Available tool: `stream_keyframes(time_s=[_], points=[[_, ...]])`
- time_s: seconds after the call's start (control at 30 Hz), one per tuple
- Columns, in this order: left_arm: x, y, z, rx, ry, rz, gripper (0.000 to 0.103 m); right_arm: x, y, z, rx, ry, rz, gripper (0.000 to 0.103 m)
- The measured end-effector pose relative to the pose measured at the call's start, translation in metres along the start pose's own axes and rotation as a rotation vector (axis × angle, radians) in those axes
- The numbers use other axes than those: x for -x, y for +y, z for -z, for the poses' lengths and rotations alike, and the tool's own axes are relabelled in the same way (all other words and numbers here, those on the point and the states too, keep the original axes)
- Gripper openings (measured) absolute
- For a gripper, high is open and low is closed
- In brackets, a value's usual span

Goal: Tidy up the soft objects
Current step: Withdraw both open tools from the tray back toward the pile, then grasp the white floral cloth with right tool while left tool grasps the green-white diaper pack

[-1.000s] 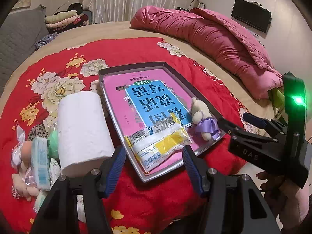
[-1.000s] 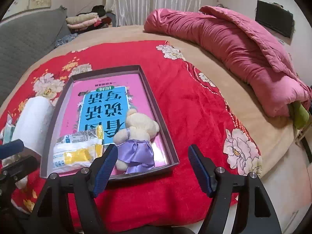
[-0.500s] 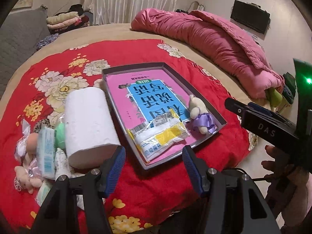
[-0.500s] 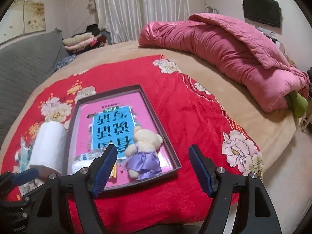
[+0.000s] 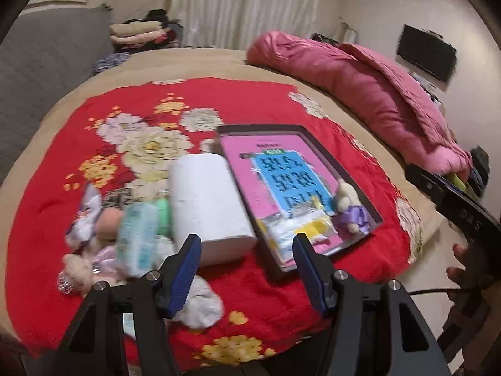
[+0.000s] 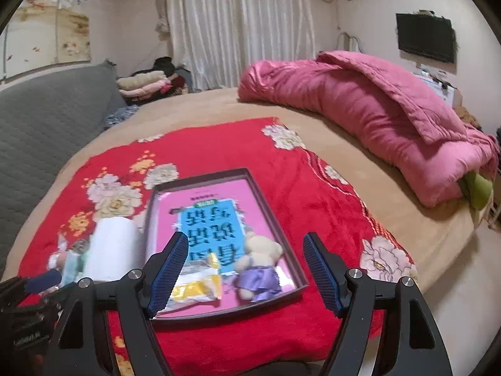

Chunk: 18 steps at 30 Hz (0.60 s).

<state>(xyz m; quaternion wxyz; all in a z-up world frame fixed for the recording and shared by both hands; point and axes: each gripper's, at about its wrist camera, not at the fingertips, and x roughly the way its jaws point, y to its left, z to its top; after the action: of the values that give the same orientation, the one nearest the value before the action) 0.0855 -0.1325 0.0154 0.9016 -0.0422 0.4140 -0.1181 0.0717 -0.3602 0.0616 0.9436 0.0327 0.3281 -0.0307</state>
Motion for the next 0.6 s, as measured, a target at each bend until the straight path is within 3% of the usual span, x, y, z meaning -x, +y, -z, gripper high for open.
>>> stream_keyframes(time_s=[0.27, 0.6], points=[[0.024, 0.045, 0.003, 0.099, -0.021, -0.064, 0.06, 0.02, 0.044, -0.002, 0.074, -0.028, -0.078, 0.077], [0.046, 0.081, 0.014, 0.147, -0.04, -0.117, 0.06, 0.036, 0.098, 0.007, 0.154, -0.022, -0.186, 0.077]])
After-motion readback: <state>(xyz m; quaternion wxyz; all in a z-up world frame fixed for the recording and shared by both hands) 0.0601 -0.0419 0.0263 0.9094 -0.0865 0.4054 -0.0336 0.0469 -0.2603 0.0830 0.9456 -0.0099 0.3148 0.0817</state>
